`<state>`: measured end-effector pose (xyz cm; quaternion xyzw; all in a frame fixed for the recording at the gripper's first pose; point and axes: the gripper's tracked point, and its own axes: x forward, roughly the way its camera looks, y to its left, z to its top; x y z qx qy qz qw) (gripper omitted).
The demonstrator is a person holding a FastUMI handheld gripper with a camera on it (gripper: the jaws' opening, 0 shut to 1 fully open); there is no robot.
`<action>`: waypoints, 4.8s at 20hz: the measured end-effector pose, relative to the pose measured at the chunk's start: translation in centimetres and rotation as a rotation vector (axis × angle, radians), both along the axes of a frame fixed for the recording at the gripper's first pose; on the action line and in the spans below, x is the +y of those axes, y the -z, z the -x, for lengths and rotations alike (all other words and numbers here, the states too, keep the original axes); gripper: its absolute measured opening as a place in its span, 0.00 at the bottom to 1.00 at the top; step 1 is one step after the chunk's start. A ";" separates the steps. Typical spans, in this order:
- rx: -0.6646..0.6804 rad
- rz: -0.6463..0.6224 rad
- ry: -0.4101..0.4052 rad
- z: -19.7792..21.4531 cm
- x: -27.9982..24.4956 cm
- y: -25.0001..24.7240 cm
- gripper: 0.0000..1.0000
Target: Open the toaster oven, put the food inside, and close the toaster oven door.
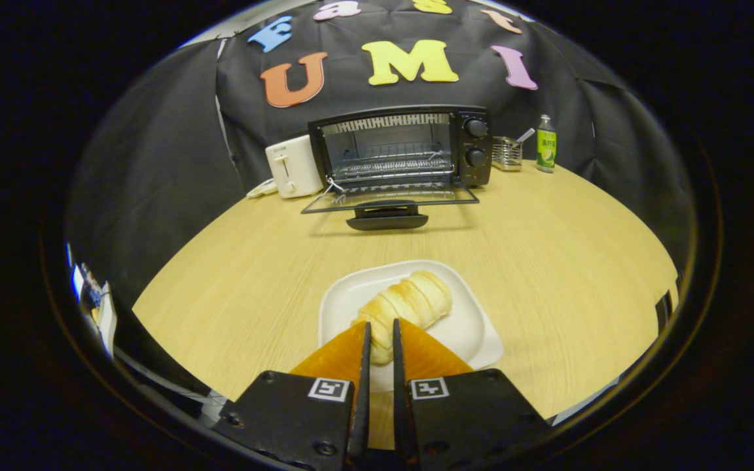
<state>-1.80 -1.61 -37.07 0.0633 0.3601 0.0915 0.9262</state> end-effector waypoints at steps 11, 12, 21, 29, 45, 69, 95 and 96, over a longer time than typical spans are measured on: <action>-0.044 0.111 0.008 -0.5 -1.1 -0.7 0.43; -0.032 0.116 0.023 -0.5 -1.4 -0.3 0.53; 0.056 0.016 0.058 -1.0 -0.5 1.8 0.70; -0.062 -0.059 0.067 -2.3 -1.1 -2.9 0.48; -0.167 -0.155 0.004 -18.2 2.8 -13.3 0.48; -0.027 -0.181 0.157 -37.1 3.0 -2.9 0.57; -0.253 0.082 0.036 -14.5 0.1 -13.3 1.00; -0.234 0.083 0.030 -13.8 0.1 -12.3 1.00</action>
